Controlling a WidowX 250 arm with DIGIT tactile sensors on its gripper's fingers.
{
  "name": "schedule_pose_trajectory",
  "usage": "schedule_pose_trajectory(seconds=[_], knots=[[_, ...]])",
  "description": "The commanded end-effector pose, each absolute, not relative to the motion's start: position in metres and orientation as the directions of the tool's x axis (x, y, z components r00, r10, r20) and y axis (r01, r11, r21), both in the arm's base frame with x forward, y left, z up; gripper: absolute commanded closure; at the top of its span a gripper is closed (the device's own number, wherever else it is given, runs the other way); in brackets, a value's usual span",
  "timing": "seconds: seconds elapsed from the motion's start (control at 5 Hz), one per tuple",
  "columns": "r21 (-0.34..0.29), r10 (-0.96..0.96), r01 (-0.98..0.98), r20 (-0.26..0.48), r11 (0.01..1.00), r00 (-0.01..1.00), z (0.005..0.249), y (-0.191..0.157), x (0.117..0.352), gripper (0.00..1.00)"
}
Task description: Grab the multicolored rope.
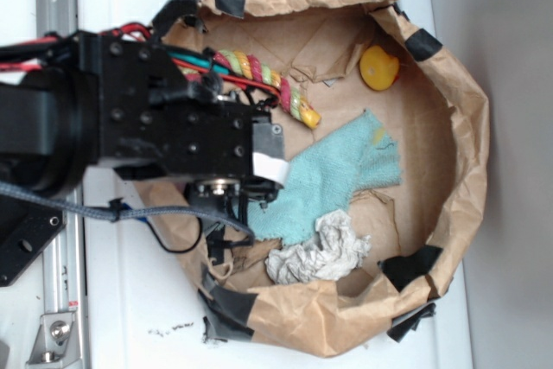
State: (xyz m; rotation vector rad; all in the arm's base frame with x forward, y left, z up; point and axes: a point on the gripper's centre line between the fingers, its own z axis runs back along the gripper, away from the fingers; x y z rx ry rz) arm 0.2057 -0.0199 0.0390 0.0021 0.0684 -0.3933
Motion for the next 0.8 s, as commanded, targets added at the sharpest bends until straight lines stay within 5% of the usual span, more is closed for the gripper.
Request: schedule_pose_trajectory(seconds=[0.0,0.2,0.6], knots=[[0.046,-0.187,0.182,0.204,0.982,0.961,0.149,0.006,0.242,1.0],[0.003,-0.172,0.175,0.207,0.984,0.963,0.199,0.003,0.25,1.0],[0.016,-0.137,0.137,0.179,0.99,0.974,0.198,0.001,0.255,1.0]])
